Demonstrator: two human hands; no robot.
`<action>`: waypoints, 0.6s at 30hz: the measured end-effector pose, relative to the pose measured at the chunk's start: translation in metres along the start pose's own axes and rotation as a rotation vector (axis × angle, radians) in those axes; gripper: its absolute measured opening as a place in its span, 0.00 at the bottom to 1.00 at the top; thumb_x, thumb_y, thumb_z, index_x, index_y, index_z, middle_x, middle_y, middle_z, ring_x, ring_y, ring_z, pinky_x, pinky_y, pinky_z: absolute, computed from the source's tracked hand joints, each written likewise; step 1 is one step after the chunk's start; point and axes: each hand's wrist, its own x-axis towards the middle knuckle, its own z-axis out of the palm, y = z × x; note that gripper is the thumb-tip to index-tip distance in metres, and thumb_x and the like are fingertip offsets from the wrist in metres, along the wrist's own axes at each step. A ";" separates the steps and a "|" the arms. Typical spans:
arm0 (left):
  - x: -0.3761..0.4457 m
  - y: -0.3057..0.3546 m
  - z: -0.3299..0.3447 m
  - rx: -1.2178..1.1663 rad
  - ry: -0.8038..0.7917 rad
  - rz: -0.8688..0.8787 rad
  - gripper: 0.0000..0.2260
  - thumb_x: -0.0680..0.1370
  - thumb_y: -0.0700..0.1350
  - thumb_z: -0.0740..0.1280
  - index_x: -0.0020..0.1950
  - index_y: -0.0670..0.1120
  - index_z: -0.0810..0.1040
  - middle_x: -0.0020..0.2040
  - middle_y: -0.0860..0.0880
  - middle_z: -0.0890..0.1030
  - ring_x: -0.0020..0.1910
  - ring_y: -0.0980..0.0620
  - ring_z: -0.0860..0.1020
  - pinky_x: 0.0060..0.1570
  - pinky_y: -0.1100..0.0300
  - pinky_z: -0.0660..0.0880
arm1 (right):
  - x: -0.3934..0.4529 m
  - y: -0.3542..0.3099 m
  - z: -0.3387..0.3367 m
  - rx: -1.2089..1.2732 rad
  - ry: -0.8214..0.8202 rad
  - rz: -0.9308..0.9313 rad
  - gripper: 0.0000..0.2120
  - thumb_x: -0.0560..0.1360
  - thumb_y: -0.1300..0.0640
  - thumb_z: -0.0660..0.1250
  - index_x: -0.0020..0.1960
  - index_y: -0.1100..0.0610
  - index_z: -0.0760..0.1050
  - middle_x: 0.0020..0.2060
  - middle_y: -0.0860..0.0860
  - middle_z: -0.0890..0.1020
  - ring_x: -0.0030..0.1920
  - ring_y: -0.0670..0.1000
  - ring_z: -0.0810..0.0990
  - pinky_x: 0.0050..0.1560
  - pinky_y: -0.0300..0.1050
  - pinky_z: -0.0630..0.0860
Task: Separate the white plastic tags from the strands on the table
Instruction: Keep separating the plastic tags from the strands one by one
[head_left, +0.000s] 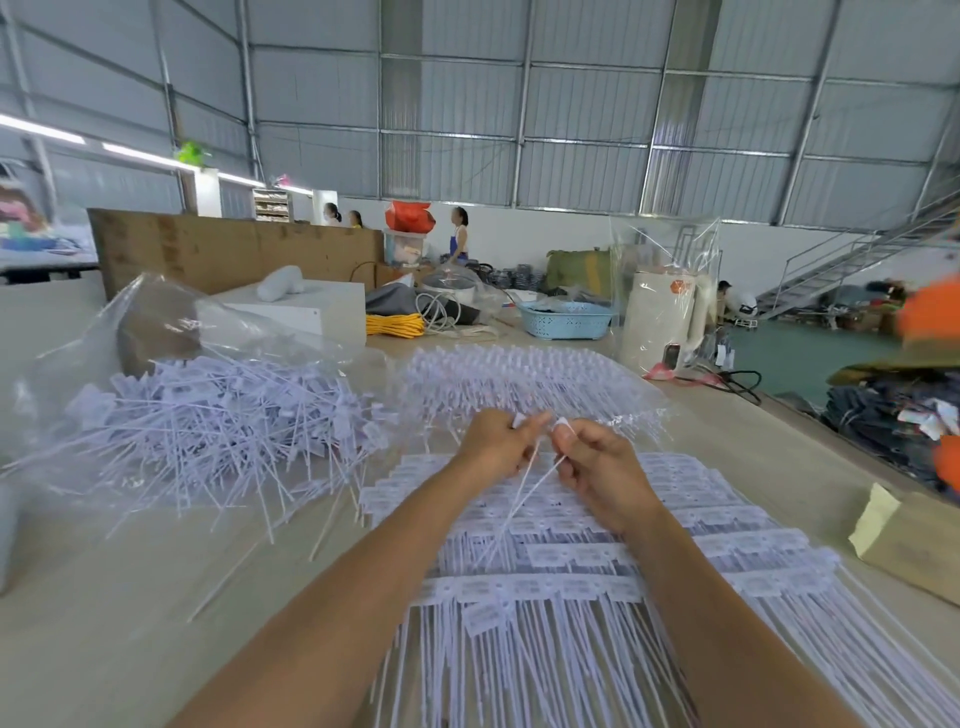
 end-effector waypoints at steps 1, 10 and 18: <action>0.000 0.001 0.002 -0.008 -0.016 -0.006 0.22 0.78 0.57 0.63 0.32 0.43 0.76 0.23 0.50 0.75 0.21 0.55 0.72 0.27 0.65 0.69 | 0.000 0.001 0.001 -0.009 -0.002 -0.008 0.03 0.71 0.61 0.67 0.42 0.61 0.78 0.32 0.54 0.75 0.27 0.46 0.70 0.27 0.34 0.69; -0.010 0.011 0.001 0.095 -0.295 0.024 0.08 0.75 0.33 0.66 0.53 0.33 0.77 0.43 0.40 0.77 0.41 0.48 0.75 0.38 0.57 0.71 | 0.006 0.008 -0.003 -0.080 0.055 0.005 0.12 0.74 0.69 0.64 0.38 0.59 0.82 0.27 0.52 0.78 0.27 0.46 0.70 0.27 0.35 0.69; -0.012 0.027 -0.011 -0.069 0.073 0.066 0.04 0.72 0.31 0.69 0.41 0.38 0.81 0.31 0.48 0.79 0.29 0.54 0.77 0.36 0.60 0.77 | 0.009 0.008 -0.008 -0.024 0.127 -0.020 0.06 0.74 0.59 0.68 0.42 0.60 0.82 0.34 0.53 0.81 0.29 0.47 0.76 0.30 0.38 0.75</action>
